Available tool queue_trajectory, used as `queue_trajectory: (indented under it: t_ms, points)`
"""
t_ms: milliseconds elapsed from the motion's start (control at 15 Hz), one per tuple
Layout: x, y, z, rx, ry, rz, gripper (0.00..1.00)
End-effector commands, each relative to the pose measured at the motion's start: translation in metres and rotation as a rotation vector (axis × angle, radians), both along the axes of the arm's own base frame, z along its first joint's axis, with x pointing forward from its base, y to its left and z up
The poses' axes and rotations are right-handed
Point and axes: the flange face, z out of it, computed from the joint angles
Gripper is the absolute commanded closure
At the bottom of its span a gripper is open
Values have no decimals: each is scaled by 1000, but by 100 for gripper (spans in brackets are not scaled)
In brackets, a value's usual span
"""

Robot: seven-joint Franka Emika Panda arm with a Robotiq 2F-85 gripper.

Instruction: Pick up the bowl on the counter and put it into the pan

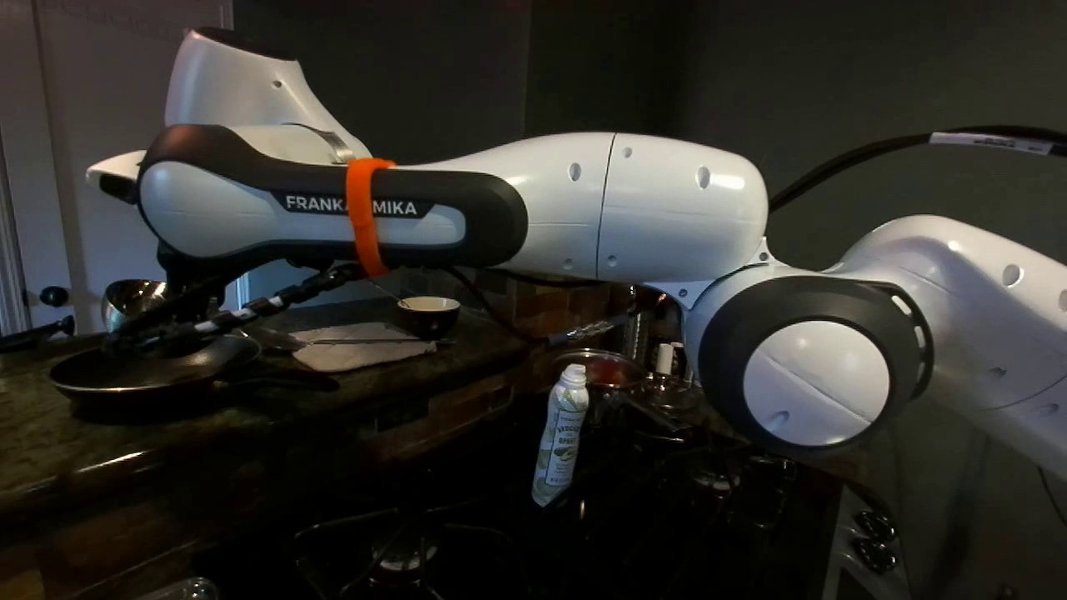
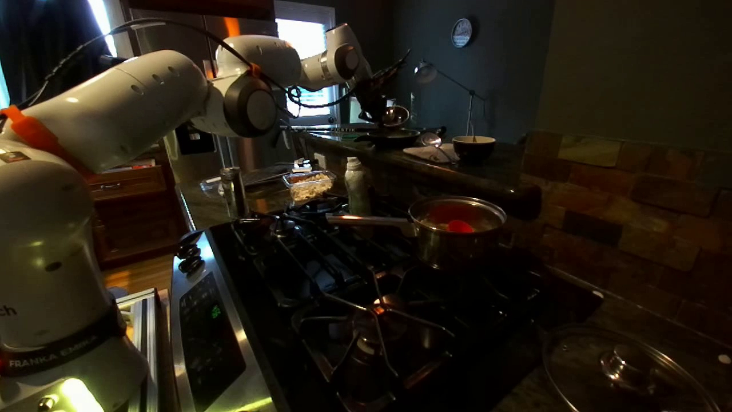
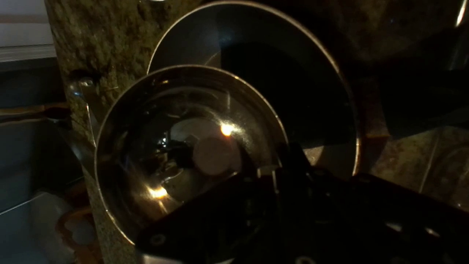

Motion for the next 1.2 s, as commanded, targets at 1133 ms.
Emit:
queue_trajectory:
  t_ms: [1133]
  points:
    - [2, -9, -16, -53, 52, -28, 84]
